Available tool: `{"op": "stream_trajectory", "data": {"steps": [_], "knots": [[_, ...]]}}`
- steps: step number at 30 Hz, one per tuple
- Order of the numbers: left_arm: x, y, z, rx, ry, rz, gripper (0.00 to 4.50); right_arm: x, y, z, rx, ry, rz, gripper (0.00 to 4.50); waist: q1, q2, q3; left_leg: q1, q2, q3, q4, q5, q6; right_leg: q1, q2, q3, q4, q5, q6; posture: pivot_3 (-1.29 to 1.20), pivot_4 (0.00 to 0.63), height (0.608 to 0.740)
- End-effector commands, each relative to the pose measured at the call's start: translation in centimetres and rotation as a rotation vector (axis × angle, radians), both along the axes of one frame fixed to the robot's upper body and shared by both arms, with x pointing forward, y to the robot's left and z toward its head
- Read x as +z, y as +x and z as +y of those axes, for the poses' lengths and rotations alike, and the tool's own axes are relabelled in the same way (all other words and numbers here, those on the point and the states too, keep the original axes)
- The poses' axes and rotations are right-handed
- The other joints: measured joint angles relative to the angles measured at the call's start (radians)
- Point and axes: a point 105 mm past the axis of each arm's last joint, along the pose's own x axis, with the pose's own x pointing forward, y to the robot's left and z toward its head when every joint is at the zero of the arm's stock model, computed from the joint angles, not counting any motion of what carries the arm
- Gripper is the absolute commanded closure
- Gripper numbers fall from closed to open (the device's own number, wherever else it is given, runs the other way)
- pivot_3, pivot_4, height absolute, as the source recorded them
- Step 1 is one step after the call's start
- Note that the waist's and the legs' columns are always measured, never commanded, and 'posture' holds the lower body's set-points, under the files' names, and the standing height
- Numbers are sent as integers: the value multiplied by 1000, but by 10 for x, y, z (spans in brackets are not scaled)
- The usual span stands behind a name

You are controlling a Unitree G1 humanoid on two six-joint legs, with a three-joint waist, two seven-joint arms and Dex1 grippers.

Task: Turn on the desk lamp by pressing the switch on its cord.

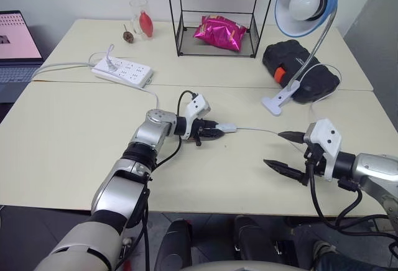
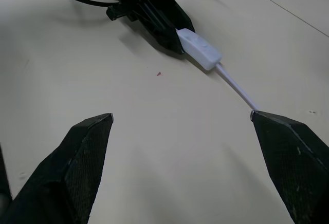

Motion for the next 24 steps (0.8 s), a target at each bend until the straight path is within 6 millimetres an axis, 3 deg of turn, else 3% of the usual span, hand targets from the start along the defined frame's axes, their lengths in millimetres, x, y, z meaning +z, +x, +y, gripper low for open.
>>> {"op": "stream_trajectory", "data": {"steps": [1,6,10,15,24], "knots": [[11,2,0,6,-26,-86,3413,5,-6,14,35,37,-22,0,0,0,0,0,0,0,0,0,0,0,0,0,0,0,0,0,150,740],[36,2,2,30,-53,-303,3413,-2,-15,39,-21,295,110,0,0,0,0,0,1,-1,0,0,0,0,0,0,0,0,0,0,150,740],[45,-7,1,25,-77,-367,3413,-13,-12,51,-129,431,215,0,1,0,-1,0,1,-1,0,0,0,0,0,0,1,3,-5,0,150,740],[55,-21,-3,25,-102,-407,3413,-27,6,72,-282,651,375,0,0,-1,-2,0,1,-1,0,0,0,0,0,0,1,3,-4,0,150,740],[60,-27,-5,59,-95,-375,3413,-6,54,86,-444,1026,505,0,-1,0,-3,0,1,-1,-1,0,0,-1,1,0,0,3,-5,0,150,740]]}}
